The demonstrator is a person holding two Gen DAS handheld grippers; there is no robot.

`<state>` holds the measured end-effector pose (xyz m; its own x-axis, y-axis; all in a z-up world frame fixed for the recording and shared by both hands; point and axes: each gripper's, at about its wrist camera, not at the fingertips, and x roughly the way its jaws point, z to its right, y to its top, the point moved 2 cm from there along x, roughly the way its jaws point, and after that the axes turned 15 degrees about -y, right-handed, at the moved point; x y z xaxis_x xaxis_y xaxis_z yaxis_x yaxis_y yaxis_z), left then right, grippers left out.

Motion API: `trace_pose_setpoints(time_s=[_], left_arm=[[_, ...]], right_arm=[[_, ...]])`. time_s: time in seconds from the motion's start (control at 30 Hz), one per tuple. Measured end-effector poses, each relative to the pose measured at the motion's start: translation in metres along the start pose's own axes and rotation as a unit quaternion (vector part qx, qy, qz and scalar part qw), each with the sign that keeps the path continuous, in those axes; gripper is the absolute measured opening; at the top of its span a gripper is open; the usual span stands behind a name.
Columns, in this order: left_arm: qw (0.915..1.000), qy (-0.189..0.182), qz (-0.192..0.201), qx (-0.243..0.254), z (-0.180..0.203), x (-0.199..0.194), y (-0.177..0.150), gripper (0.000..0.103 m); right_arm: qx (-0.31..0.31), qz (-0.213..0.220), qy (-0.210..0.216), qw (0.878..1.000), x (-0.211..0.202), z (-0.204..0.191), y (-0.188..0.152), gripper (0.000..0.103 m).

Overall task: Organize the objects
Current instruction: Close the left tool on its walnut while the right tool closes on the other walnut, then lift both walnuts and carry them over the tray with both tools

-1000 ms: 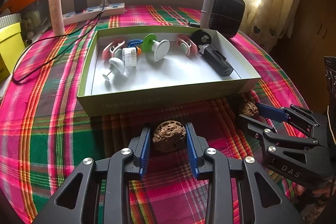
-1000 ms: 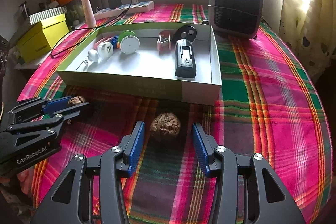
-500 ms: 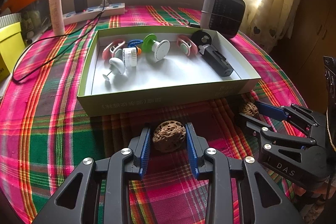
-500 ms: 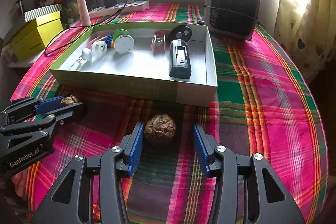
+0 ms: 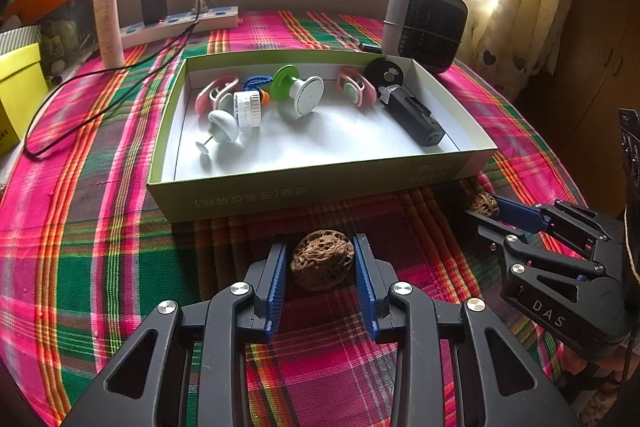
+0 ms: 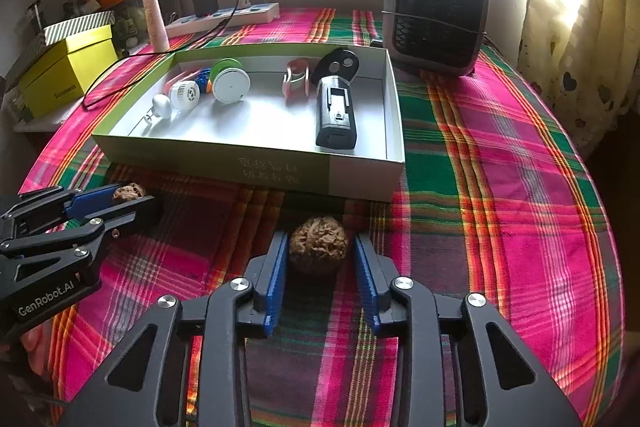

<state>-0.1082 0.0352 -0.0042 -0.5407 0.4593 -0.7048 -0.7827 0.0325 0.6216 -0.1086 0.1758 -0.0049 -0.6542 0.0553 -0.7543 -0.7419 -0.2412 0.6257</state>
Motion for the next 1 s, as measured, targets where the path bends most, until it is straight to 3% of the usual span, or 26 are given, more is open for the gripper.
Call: trace_pose_setpoints(time_s=[1.0], left_arm=[[1.0000,0.007,-0.001,0.007,0.0039,-0.0030,0.0020,0.029]], right_arm=[[0.006,0.010,0.013,1.000,-0.0062,0.0023,0.0029,0.031]])
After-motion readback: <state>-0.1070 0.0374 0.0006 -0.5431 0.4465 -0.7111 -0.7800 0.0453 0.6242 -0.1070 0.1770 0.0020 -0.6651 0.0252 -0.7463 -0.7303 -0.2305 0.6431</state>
